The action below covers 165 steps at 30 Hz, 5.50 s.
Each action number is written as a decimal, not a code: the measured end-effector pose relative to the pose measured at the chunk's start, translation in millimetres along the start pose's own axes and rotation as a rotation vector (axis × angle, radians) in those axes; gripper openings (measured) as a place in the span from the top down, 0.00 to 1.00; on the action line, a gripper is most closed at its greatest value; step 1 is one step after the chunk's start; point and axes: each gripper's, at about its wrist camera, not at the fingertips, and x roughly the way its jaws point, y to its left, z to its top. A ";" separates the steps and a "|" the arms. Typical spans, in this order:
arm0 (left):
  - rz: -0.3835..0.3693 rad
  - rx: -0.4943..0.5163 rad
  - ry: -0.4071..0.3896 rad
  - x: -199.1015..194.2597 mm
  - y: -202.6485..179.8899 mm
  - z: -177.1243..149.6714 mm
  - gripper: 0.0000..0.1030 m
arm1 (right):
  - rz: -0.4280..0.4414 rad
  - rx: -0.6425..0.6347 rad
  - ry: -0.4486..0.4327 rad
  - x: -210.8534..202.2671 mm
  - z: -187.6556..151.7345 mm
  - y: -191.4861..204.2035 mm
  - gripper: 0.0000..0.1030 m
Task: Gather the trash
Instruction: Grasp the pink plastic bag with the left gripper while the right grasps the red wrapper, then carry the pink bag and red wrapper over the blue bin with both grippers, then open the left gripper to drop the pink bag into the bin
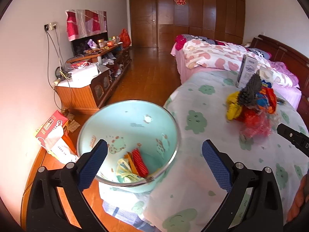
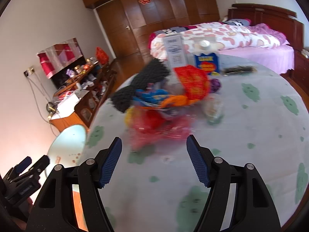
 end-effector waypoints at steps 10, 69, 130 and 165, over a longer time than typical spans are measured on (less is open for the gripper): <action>-0.053 0.053 0.041 4.1 -28.7 -18.1 0.06 | -0.117 0.103 0.009 -5.3 -8.8 -83.2 0.34; -0.219 0.053 -0.101 -9.6 -66.4 29.4 0.73 | 0.037 0.227 0.060 51.0 64.1 -53.3 0.47; 0.060 -0.090 -0.100 -30.1 53.8 37.6 0.73 | 0.107 -0.194 -0.044 -4.1 19.1 84.4 0.81; 0.150 -0.213 0.051 31.3 101.5 21.0 0.72 | 0.199 -0.314 0.041 39.4 2.6 166.5 0.81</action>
